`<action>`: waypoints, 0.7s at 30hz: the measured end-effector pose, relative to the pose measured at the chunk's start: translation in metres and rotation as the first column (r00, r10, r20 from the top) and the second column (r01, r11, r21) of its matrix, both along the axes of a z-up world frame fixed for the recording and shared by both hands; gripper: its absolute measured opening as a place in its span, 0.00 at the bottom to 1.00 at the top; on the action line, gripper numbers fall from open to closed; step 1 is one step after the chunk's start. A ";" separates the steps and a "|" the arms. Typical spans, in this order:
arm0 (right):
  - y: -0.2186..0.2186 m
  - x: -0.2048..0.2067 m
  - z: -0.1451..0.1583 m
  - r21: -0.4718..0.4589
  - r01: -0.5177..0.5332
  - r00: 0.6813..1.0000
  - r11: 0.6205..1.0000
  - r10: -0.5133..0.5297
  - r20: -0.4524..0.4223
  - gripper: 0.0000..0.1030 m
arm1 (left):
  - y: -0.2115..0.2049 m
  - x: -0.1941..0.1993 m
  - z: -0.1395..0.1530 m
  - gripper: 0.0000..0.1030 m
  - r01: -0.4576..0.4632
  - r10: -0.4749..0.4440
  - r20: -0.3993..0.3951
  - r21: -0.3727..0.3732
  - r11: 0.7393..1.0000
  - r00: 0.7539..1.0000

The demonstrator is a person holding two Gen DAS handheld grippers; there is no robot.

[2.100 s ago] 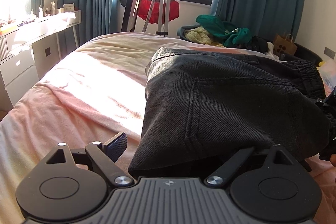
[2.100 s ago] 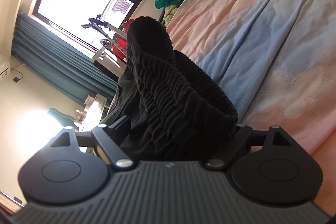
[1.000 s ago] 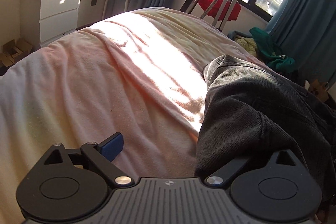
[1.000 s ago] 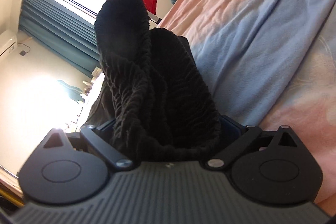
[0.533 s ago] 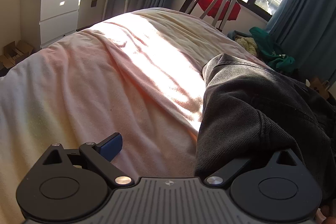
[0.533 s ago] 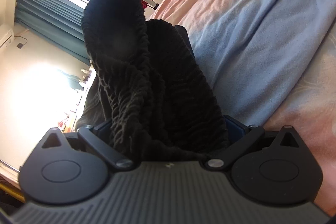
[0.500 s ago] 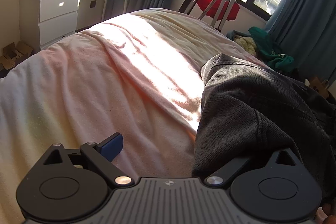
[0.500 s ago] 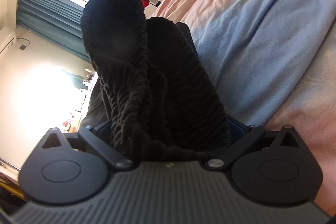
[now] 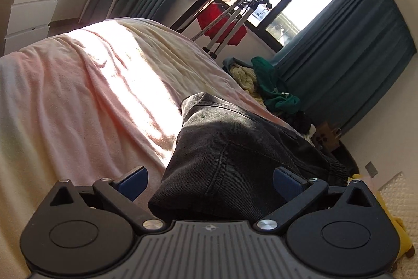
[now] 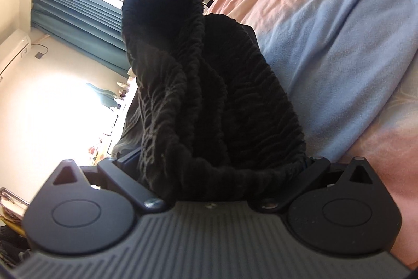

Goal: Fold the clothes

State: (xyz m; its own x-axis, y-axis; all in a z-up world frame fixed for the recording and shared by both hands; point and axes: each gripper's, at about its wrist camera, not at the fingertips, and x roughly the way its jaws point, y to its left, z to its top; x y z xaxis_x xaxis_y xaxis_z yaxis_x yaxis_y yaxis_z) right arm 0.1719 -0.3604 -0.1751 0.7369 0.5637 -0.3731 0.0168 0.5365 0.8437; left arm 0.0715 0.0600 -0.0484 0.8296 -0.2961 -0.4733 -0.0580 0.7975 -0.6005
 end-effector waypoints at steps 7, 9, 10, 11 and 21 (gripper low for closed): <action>0.003 -0.006 -0.002 -0.024 0.026 1.000 0.999 -0.026 -0.001 0.97 | 0.006 0.048 -0.026 1.00 -0.029 0.027 -0.060 -0.036 0.999 0.998; 0.004 -0.007 -0.003 -0.031 0.034 0.999 0.999 -0.034 -0.002 0.92 | 0.006 0.057 -0.033 1.00 -0.012 0.008 -0.078 -0.039 0.999 0.997; 0.005 -0.009 -0.002 -0.039 0.036 0.999 0.999 -0.036 -0.001 0.90 | 0.006 0.060 -0.038 1.00 0.000 -0.005 -0.086 -0.057 0.998 0.996; 0.006 -0.009 -0.001 -0.051 0.037 0.999 0.998 -0.037 0.002 0.85 | 0.005 0.062 -0.041 1.00 0.011 -0.018 -0.090 -0.073 0.997 0.996; 0.031 -0.031 0.028 -0.222 0.093 0.995 0.971 -0.081 0.061 0.59 | -0.022 0.066 -0.045 0.75 0.135 -0.133 -0.043 0.033 0.990 0.990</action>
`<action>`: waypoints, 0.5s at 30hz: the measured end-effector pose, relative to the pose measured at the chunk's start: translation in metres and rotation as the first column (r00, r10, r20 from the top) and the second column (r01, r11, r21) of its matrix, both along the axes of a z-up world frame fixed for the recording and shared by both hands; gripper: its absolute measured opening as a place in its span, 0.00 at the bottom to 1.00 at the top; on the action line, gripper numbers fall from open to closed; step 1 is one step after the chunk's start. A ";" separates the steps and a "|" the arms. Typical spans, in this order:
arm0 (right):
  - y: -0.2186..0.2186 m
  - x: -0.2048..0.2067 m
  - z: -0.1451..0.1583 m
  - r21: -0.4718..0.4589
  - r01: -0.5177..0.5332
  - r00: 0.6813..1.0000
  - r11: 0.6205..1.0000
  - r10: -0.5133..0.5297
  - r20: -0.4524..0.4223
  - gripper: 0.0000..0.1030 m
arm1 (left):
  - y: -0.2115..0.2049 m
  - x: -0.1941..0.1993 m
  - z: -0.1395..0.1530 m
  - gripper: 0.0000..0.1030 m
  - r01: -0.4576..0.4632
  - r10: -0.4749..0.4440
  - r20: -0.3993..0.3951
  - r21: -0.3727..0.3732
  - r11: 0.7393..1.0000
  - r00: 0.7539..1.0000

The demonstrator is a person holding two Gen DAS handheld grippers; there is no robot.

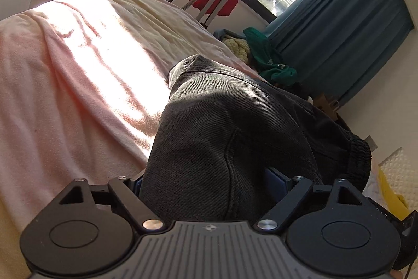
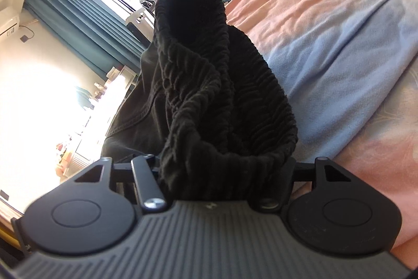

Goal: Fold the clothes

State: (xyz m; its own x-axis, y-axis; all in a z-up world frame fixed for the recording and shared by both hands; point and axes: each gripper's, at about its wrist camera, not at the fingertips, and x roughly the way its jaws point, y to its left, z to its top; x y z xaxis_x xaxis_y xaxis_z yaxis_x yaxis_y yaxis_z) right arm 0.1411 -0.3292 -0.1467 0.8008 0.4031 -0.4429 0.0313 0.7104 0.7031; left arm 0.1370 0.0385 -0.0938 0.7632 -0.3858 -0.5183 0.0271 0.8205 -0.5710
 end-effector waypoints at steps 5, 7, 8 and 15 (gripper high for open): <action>0.012 -0.014 0.022 -0.068 0.006 0.998 0.998 -0.001 0.068 0.51 | -0.008 -0.006 0.007 0.37 -0.025 0.024 0.016 0.062 0.998 1.000; 0.014 -0.019 0.033 -0.074 0.004 0.994 0.997 0.004 0.106 0.49 | -0.011 -0.013 0.014 0.27 -0.037 0.033 0.050 0.075 0.996 0.998; 0.016 -0.021 0.041 -0.081 0.002 0.992 0.997 0.009 0.130 0.47 | -0.014 -0.018 0.019 0.23 -0.041 0.035 0.072 0.087 0.995 0.997; 0.013 -0.024 0.100 -0.129 0.005 0.954 0.992 0.033 0.297 0.43 | -0.044 -0.034 0.061 0.16 -0.049 0.029 0.159 0.124 0.991 0.987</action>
